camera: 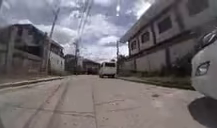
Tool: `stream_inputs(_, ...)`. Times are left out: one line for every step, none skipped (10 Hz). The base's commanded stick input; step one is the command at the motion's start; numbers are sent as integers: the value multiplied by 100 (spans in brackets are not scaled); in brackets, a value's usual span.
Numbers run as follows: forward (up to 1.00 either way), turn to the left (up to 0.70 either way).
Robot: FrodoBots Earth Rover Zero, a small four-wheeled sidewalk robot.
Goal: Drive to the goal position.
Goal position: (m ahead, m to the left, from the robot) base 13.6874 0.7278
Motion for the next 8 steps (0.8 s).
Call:
stream_inputs(50, 0)
stream_inputs(50, 0)
stream_inputs(50, 0)
stream_inputs(50, 0)
stream_inputs(50, 0)
stream_inputs(50, 0)
stream_inputs(50, 0)
stream_inputs(50, 0)
